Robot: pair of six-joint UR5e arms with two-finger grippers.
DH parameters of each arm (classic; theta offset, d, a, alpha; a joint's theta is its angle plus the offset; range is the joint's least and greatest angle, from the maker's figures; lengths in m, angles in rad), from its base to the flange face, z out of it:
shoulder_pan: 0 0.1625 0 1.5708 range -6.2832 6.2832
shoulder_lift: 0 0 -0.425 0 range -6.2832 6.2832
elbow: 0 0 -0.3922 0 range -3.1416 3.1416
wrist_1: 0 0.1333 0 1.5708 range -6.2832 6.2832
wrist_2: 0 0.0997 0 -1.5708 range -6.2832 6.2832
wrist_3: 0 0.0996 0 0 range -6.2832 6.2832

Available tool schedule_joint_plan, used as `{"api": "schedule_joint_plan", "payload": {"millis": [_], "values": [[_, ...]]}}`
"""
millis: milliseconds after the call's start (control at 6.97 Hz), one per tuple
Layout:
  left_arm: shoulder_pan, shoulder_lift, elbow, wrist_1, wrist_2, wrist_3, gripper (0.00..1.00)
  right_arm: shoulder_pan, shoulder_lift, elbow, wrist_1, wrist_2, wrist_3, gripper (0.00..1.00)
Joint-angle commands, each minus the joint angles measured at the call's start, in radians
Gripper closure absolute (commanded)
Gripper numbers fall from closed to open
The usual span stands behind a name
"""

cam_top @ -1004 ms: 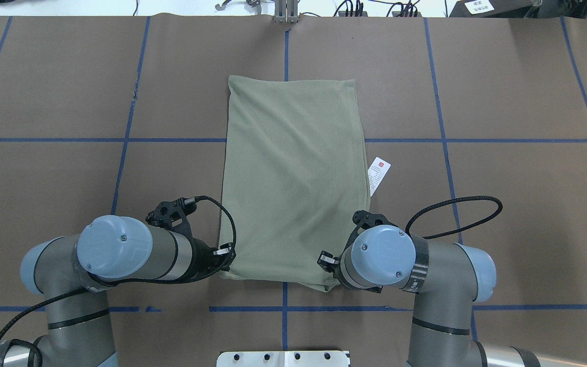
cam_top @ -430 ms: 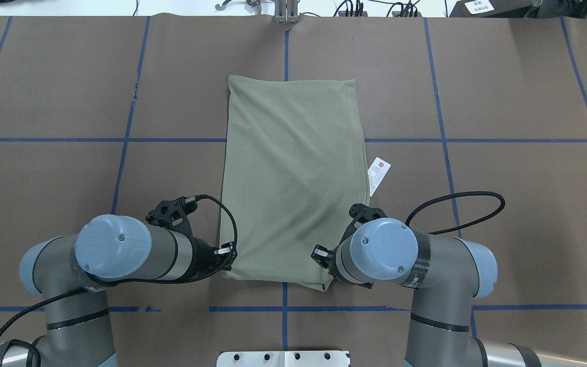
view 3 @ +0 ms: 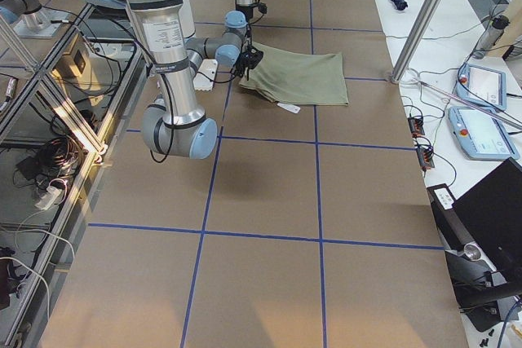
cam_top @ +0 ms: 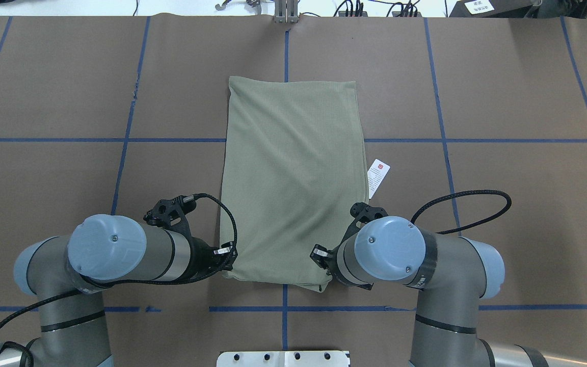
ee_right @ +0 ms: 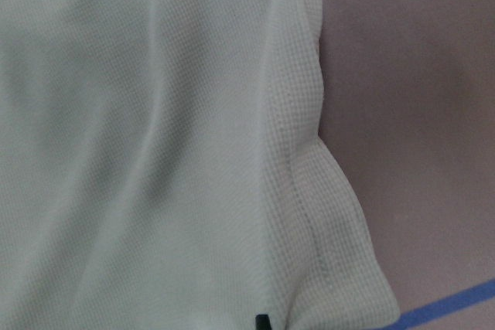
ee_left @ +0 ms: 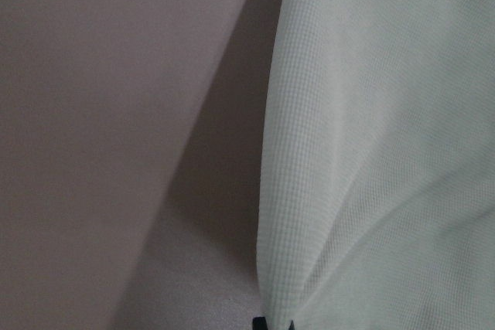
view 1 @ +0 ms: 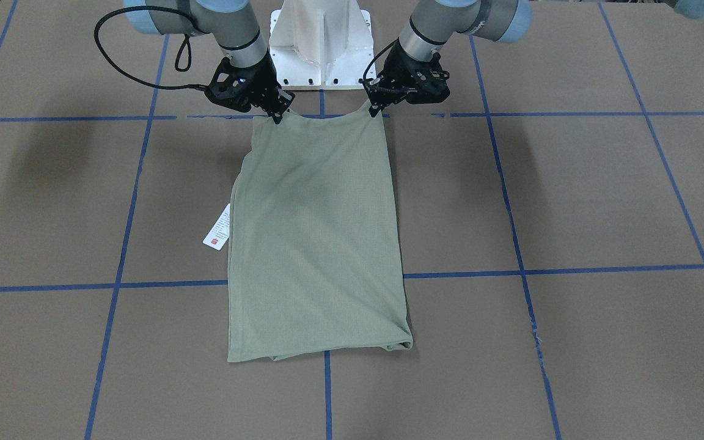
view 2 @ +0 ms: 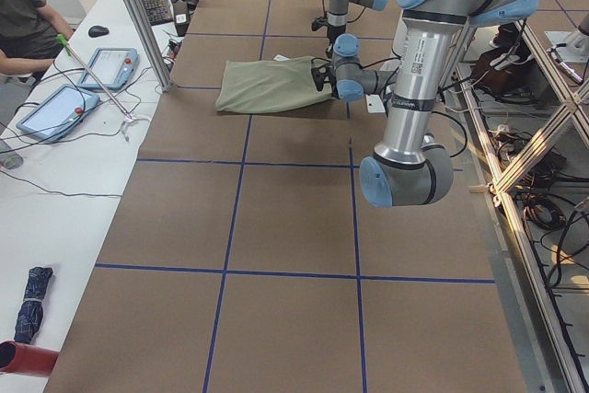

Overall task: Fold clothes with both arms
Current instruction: 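Lift the near edge with both grippers and fold it toward the far edge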

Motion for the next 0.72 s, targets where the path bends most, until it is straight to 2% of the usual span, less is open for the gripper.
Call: {"api": "schedule_joint_plan", "payload": {"millis": [0, 143, 287, 574], "values": [[0.101, 0.060, -0.171, 0.091, 0.004, -0.075, 1.00, -0.037, -0.037, 0.111, -0.005, 0.099, 0.000, 1.00], [0.124, 0.063, -0.269, 0.193, 0.001, -0.089, 1.00, -0.043, -0.051, 0.150, -0.005, 0.149, 0.003, 1.00], [0.128, 0.060, -0.301, 0.217, 0.000, -0.089, 1.00, -0.045, -0.047, 0.157, -0.005, 0.155, 0.006, 1.00], [0.103, 0.046, -0.252, 0.216, 0.003, -0.072, 1.00, 0.042, -0.030, 0.114, -0.004, 0.126, -0.005, 1.00]]}}
